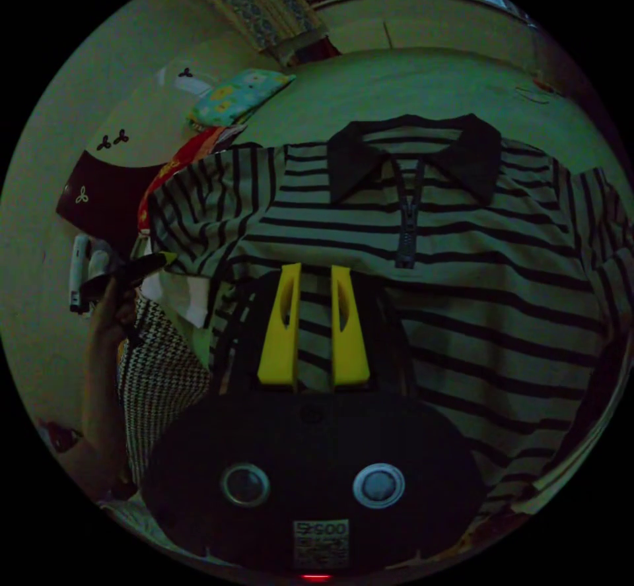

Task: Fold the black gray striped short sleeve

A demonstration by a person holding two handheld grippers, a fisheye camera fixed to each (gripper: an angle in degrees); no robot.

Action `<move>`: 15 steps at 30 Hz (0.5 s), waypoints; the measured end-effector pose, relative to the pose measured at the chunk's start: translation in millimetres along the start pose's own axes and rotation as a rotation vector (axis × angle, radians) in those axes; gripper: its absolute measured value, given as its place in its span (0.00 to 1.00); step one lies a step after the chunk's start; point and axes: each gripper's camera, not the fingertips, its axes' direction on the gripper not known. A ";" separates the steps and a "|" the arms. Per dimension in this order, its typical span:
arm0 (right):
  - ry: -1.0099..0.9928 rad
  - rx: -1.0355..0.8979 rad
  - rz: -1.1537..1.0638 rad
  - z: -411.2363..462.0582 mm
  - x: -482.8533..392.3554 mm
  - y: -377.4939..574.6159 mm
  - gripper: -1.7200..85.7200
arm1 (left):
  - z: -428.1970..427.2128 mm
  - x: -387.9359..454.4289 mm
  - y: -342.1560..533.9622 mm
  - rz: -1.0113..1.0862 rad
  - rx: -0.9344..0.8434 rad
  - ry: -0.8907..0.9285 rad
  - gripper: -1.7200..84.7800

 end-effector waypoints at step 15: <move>-0.170 0.071 -0.142 74.3 -112.1 -25.8 0.17 | 32.2 -19.0 35.0 -0.066 0.255 0.025 0.10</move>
